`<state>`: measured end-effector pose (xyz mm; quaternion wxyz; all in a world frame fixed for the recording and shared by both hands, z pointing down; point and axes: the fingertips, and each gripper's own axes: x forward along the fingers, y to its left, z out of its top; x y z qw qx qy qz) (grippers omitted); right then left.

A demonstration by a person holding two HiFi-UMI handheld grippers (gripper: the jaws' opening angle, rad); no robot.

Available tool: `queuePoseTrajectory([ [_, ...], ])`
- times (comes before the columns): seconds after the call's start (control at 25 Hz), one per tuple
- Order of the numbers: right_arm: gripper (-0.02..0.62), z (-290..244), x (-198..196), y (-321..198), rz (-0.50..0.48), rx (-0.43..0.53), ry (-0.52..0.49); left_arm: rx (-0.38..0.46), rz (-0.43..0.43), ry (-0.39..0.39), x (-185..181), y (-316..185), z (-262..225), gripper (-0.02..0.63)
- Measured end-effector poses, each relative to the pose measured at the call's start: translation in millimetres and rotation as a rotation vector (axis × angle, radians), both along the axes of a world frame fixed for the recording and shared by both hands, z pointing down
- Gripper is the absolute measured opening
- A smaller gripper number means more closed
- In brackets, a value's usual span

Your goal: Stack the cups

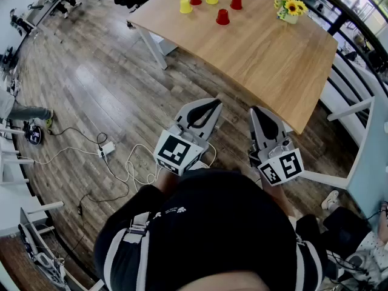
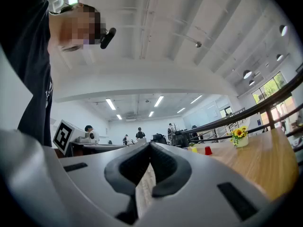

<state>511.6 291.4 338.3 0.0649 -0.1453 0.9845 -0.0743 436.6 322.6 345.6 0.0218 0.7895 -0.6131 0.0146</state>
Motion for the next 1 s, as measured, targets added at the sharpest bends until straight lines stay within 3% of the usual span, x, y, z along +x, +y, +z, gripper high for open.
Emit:
queuePoseTrajectory([
  [0.44,0.000,2.5,6.4,-6.7,0.036,-0.024,-0.039,-0.007,0.011,-0.008,-0.1,-1.0,4.8,0.017],
  [0.6,0.002,9.6,0.2,-8.7,0.062,-0.036,-0.007,-0.013,0.024,0.005,-8.5,-1.7,9.2,0.017],
  [1.0,0.002,16.0,-59.5,-0.2,0.054,-0.034,0.051,0.011,-0.009,0.048,-79.5,4.9,15.0,0.017],
])
